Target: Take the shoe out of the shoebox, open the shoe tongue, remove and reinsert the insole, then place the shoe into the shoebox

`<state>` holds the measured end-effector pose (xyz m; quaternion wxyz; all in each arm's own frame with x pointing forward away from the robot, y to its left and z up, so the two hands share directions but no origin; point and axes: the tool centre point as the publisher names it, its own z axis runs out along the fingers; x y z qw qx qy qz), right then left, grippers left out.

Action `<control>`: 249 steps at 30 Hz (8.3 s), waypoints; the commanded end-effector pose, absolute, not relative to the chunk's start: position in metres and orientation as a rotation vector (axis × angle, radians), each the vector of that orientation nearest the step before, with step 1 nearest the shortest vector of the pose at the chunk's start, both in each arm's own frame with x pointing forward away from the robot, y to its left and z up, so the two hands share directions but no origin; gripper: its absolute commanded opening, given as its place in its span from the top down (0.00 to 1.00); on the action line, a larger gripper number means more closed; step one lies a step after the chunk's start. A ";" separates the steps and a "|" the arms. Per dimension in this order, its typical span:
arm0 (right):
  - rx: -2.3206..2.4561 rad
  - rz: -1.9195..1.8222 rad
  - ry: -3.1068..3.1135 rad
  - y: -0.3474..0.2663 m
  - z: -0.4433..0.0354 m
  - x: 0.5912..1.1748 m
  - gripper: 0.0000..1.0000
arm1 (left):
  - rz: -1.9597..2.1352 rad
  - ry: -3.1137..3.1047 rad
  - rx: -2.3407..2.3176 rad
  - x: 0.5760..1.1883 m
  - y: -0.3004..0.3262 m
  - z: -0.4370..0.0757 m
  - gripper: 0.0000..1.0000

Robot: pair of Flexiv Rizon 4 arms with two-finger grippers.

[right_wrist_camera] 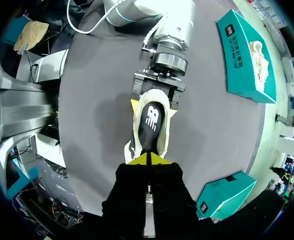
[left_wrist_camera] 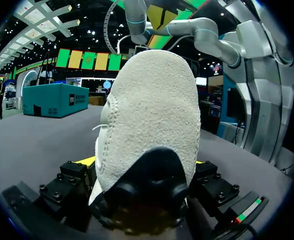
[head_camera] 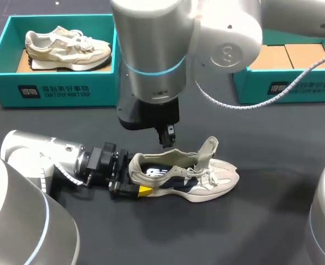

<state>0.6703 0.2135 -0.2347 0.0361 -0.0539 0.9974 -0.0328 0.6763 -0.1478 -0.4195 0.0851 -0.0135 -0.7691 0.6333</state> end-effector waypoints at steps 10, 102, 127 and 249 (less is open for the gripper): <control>-0.247 -0.067 3.065 0.230 -0.264 0.671 1.00 | 1.889 -2.293 -0.040 0.677 -0.148 -0.422 1.00; 0.095 0.145 3.122 0.175 -0.392 0.699 0.72 | 1.889 -2.293 -0.040 0.677 -0.148 -0.422 1.00; 0.170 0.202 3.269 0.179 -0.415 0.682 0.77 | 1.889 -2.293 -0.040 0.677 -0.148 -0.422 1.00; -0.648 0.761 3.035 0.229 -0.324 0.697 1.00 | 1.889 -2.293 -0.040 0.677 -0.148 -0.422 1.00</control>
